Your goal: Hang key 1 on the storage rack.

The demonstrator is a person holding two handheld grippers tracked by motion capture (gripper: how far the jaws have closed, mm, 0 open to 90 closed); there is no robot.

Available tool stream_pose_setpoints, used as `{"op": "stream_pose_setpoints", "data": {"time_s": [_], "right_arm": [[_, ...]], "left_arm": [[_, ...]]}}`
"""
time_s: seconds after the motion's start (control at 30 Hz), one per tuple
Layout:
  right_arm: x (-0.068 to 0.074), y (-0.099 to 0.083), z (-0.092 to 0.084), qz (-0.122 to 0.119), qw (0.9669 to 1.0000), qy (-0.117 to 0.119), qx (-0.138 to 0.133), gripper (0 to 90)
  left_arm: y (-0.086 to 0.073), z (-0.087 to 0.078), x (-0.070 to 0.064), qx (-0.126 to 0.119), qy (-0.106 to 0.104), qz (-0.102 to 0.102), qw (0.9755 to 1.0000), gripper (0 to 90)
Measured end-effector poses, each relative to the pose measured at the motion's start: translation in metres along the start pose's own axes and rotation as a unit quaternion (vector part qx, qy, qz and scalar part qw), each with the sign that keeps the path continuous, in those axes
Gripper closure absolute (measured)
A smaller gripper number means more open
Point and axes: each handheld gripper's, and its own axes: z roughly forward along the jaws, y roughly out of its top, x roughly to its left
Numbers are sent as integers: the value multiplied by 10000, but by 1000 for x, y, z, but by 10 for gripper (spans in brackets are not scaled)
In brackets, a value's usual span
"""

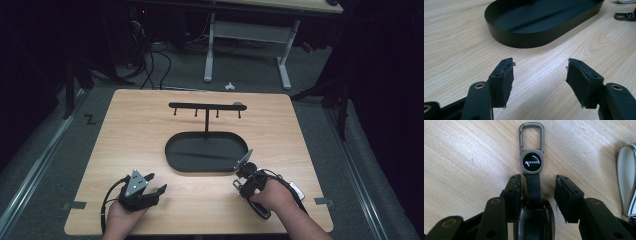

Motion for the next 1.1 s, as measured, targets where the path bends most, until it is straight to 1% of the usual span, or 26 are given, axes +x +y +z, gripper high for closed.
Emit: {"op": "stream_pose_setpoints", "data": {"time_s": [0.03,0.07,0.13,0.23,0.27,0.3,0.33,0.37,0.4,0.47,0.53,0.7,0.77,0.87,0.97,1.0,1.1], "right_arm": [[0,0,0,-11,10000,-1,-11,593],[1,0,0,33,10000,4,6,615],[3,0,0,-35,10000,10,37,649],[4,2,-1,1,9999,22,118,666],[3,3,0,-13,9999,12,135,684],[3,4,0,-8,9999,18,163,738],[3,5,0,-25,9998,29,197,765],[3,6,0,-47,9997,54,231,786],[4,6,0,9,9996,67,265,793],[4,7,0,-64,9996,56,272,797],[4,7,0,-70,9995,53,293,799],[4,9,0,-147,9993,66,347,803],[4,9,0,-129,9992,79,358,803],[4,9,0,-162,9992,81,357,803],[3,8,0,-234,9991,98,339,804],[3,8,0,-194,9992,108,337,805],[2,7,-1,-200,9993,120,306,806]], "left_arm": [[0,0,0,-9,5,0,10000,387],[0,0,0,-9,5,-1,10000,387],[0,-1,0,-9,4,-10,10000,387],[-1,-2,0,-8,5,-16,10000,387],[-1,-2,1,-5,-1,-17,10000,388],[-1,-3,1,-22,6,-24,10000,388],[-2,-3,1,-24,13,-27,10000,389],[-2,-4,2,-14,10,-30,10000,389],[-2,-5,2,-29,25,-48,10000,390],[-3,-7,3,-23,25,-69,10000,390],[-4,-9,4,-35,50,-84,9999,390],[-6,-14,4,-91,23,-96,9999,402],[-7,-16,4,-122,-12,-103,9999,401],[-7,-16,4,-155,-38,-126,9998,401],[-7,-17,3,-171,0,-61,9998,402],[-7,-17,3,-181,13,-48,9998,399],[-7,-18,4,-191,40,-47,9998,380]]}}
